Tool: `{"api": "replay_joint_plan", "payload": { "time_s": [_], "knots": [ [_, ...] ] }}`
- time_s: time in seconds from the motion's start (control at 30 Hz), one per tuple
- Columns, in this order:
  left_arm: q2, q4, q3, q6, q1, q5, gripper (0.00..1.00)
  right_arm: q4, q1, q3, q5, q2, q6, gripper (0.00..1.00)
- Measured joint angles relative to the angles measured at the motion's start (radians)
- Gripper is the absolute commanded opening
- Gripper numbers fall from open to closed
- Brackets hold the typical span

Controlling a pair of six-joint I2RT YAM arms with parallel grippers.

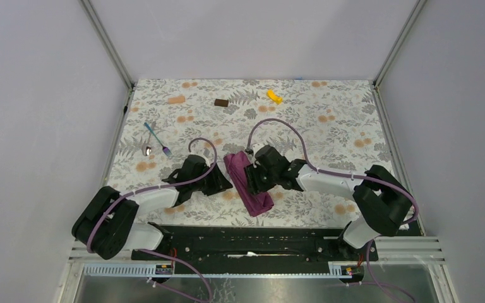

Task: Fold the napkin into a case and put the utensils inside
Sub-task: Grasp the top corner of the smaller rectangle folded napkin from the folded napkin.

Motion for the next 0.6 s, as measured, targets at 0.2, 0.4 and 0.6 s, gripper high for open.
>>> {"api": "replay_joint_plan", "payload": {
  "time_s": [0.2, 0.4, 0.6],
  "knots": [
    [-0.047, 0.016, -0.024, -0.041, 0.024, -0.023, 0.50, 0.035, 0.011, 0.043, 0.099, 0.018, 0.007, 0.40],
    [0.036, -0.018, 0.108, -0.018, 0.116, -0.064, 0.41, 0.267, -0.056, 0.089, 0.063, 0.150, 0.191, 0.14],
    [0.117, -0.020, 0.156, -0.009, 0.167, -0.123, 0.36, 0.420, -0.100, 0.089, 0.012, 0.281, 0.327, 0.04]
  ]
}}
